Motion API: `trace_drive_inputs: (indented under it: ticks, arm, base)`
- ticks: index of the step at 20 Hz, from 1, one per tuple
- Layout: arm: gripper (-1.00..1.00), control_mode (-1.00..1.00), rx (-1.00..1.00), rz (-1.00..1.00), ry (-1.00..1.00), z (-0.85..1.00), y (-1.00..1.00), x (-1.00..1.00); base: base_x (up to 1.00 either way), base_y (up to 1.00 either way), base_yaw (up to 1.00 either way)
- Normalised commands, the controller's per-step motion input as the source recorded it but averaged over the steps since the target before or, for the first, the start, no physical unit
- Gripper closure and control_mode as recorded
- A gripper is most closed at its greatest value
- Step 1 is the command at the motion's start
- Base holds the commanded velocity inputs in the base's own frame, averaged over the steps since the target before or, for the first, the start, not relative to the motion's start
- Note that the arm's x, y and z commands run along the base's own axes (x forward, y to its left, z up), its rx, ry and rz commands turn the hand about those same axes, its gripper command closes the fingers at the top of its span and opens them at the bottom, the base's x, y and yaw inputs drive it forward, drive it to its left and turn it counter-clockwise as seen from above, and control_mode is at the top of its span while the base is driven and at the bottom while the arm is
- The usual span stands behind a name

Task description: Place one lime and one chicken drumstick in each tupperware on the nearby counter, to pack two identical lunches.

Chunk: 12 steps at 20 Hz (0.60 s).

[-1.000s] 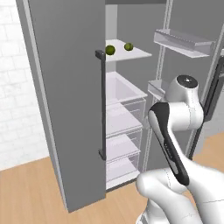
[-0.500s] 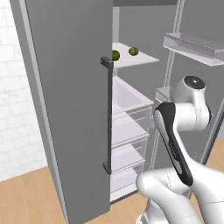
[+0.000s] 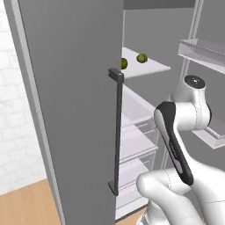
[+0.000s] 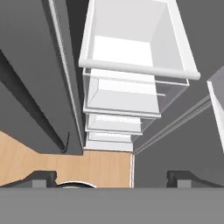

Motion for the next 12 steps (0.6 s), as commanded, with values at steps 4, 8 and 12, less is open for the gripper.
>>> trace_drive_inputs:
  ticks: [4,8,12]
  arm:
    - [-1.0,1.0,0.0,0.0,0.0,0.0,0.0,0.0]
    - [-1.0,1.0,0.0,0.0,0.0,0.0,0.0,0.0]
    - [-1.0,1.0,0.0,0.0,0.0,0.0,0.0,0.0]
  base:
    - [0.55,-0.36,-0.02]
    - [0.47,-0.32,-0.01]
    - [0.5,-0.17,0.0]
